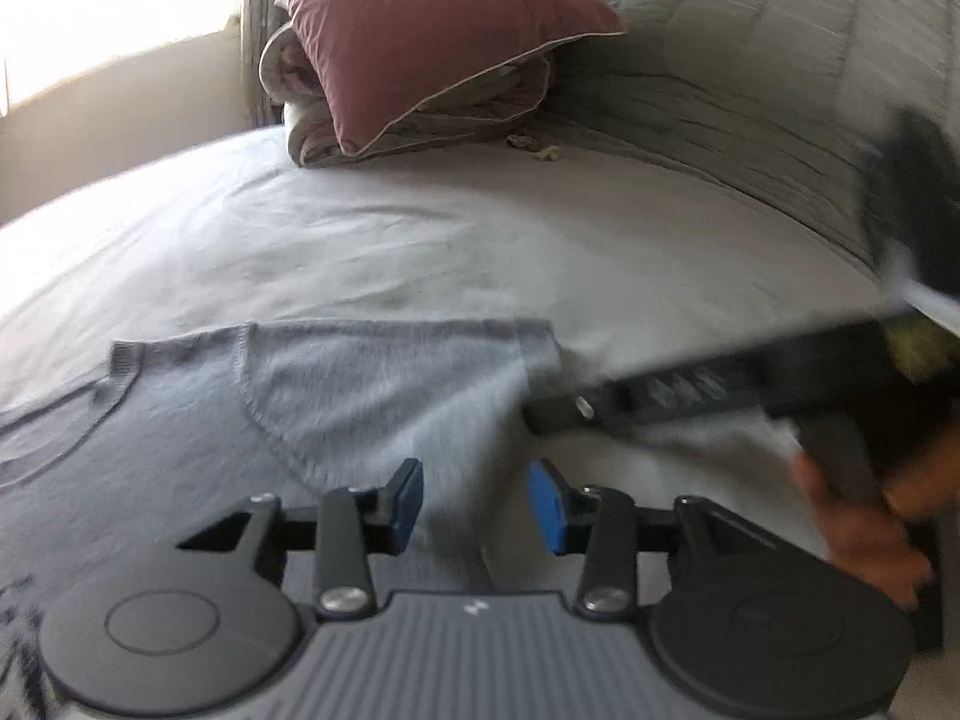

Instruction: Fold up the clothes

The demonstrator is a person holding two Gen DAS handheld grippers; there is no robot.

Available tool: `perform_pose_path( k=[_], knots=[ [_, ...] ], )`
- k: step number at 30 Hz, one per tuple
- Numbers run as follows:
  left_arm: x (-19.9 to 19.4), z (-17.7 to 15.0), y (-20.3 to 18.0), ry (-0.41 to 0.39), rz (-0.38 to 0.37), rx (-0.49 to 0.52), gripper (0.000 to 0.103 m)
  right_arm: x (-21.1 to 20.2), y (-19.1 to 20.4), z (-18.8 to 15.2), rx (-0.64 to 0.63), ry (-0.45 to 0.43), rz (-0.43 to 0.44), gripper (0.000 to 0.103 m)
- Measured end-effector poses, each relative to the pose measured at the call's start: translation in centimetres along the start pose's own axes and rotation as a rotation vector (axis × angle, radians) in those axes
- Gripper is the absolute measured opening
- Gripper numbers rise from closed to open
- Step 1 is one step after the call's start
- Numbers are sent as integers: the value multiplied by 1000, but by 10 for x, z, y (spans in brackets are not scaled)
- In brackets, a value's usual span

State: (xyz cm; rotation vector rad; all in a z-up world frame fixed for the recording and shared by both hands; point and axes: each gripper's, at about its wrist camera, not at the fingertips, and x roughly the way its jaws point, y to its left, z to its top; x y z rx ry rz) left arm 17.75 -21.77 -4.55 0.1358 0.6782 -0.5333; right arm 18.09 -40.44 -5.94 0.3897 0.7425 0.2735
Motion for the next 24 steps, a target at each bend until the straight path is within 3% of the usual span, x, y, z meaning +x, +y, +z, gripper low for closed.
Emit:
perform_pose_path(
  k=[3,5,10,13,21,23,24],
  knots=[
    [17,4,26,2,-80,-142,25,0,-6,-1,24,-14,33,40],
    [25,2,45,-7,-141,-264,10,-1,-12,-3,40,-25,59,41],
    [40,-27,96,-49,-340,-654,6,1,-18,-6,94,-48,133,51],
    [49,-46,112,-67,-450,-832,5,6,-14,-6,105,-49,167,53],
    [52,-56,119,-110,-616,-1018,4,19,-8,-11,154,-89,245,52],
    [54,-55,118,-98,-616,-1017,4,20,-13,-12,199,-73,301,35],
    [55,-53,116,-88,-610,-1007,4,21,-15,-12,219,-58,331,13]
  ],
)
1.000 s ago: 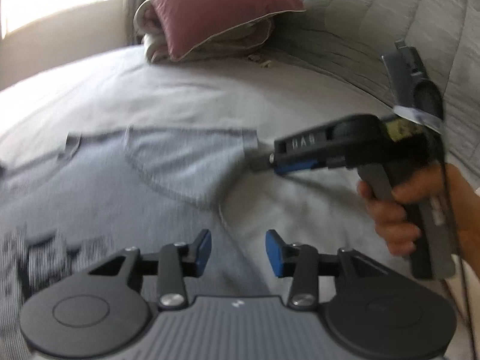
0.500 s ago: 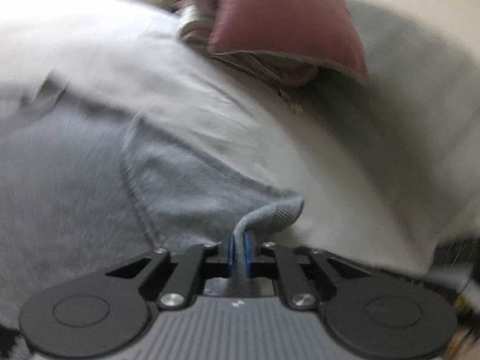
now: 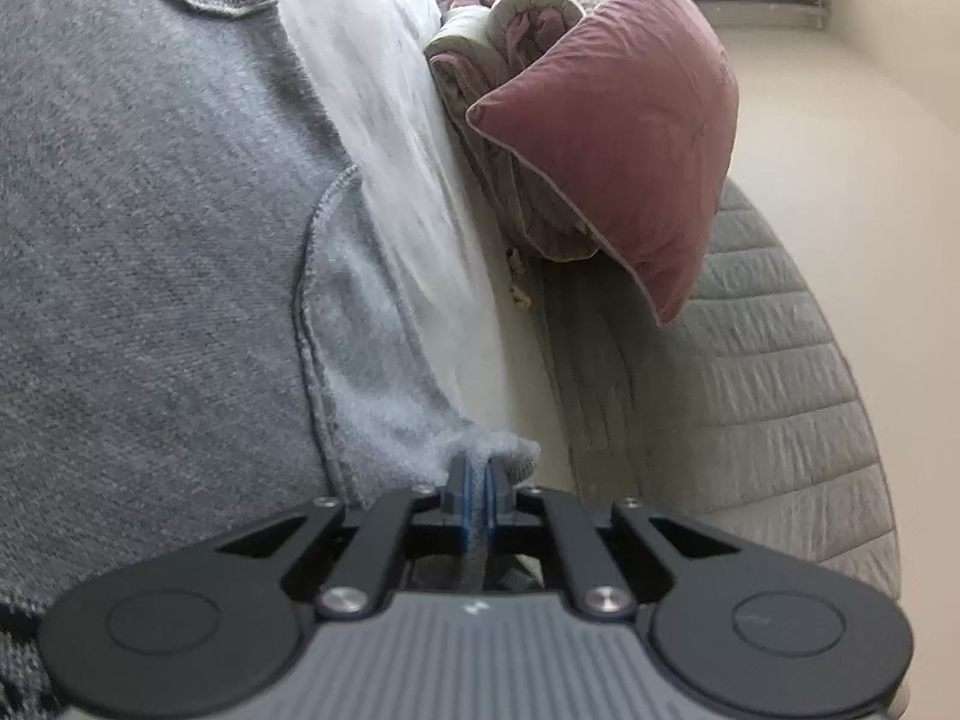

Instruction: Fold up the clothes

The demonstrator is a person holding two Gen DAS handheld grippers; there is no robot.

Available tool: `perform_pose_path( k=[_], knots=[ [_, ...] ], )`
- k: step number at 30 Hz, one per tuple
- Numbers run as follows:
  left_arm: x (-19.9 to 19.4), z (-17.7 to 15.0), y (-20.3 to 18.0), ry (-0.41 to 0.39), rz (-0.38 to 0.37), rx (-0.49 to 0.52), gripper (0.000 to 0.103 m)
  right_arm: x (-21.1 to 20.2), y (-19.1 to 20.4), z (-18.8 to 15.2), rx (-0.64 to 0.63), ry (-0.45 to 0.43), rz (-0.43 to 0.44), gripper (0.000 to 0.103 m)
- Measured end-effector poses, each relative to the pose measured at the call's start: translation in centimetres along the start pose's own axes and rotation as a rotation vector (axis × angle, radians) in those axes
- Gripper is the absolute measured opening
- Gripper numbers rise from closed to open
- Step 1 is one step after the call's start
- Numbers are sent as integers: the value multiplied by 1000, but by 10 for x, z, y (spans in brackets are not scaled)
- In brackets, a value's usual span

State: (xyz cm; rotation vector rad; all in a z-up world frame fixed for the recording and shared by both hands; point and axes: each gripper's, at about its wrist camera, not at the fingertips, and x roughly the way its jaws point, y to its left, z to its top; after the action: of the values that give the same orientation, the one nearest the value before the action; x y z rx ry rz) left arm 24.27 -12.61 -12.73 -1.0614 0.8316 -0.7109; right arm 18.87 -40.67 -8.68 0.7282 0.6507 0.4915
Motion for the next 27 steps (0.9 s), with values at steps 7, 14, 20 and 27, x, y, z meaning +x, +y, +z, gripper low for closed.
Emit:
perform_pose_path(
  k=[7,14,20,27],
  knots=[
    [13,-12,-18,32,89,87,6,-39,18,9,-14,-12,-81,5],
    [22,-23,-45,77,180,246,25,-79,33,18,-120,-57,-192,9],
    [-1,-29,-60,41,189,342,30,-63,16,-1,-109,35,-236,40],
    [-35,-46,-49,70,222,397,41,-36,17,-15,-92,59,-187,39]
  ],
)
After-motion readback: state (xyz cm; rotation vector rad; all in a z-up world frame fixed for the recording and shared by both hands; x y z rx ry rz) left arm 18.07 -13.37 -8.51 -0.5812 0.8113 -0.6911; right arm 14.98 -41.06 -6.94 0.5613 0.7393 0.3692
